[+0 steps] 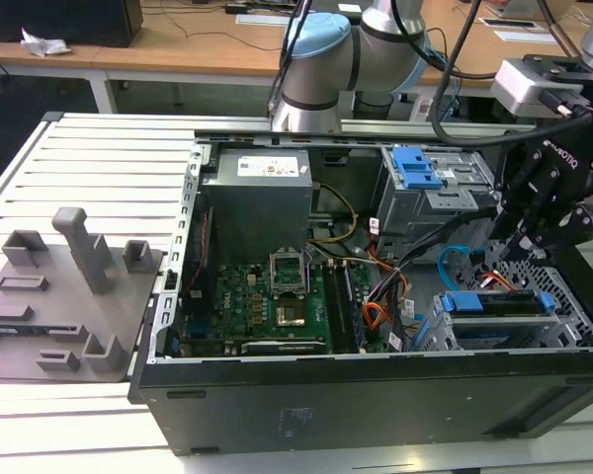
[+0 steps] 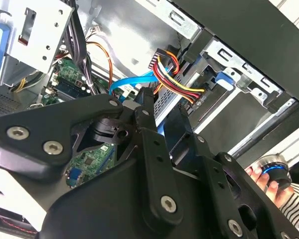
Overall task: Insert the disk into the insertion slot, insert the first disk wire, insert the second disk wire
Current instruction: 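Insert the second disk wire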
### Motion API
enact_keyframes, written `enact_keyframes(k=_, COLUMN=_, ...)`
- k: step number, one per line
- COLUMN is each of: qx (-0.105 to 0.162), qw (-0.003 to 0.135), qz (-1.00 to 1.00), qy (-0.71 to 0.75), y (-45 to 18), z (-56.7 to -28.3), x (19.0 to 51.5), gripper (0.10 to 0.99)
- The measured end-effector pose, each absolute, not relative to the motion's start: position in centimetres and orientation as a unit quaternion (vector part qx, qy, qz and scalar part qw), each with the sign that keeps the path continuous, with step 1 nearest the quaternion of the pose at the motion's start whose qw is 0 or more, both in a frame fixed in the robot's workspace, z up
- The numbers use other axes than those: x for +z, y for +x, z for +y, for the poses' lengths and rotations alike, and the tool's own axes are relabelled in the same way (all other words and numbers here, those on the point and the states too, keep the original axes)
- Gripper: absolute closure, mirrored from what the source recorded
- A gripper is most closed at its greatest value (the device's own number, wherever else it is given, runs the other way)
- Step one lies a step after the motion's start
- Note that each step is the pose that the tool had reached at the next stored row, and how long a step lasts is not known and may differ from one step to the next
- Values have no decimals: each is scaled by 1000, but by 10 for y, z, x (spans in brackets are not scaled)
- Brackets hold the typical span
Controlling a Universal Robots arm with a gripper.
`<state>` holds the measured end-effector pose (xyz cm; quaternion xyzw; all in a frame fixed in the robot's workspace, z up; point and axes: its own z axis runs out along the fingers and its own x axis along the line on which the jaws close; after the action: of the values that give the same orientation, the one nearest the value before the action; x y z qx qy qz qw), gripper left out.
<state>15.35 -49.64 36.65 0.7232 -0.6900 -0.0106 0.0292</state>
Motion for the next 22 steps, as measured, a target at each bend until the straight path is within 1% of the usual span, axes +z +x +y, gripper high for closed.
enact_keyframes(k=22, qx=-10, qw=29, qz=-690, qy=724, y=119, z=-496, x=365, gripper=725)
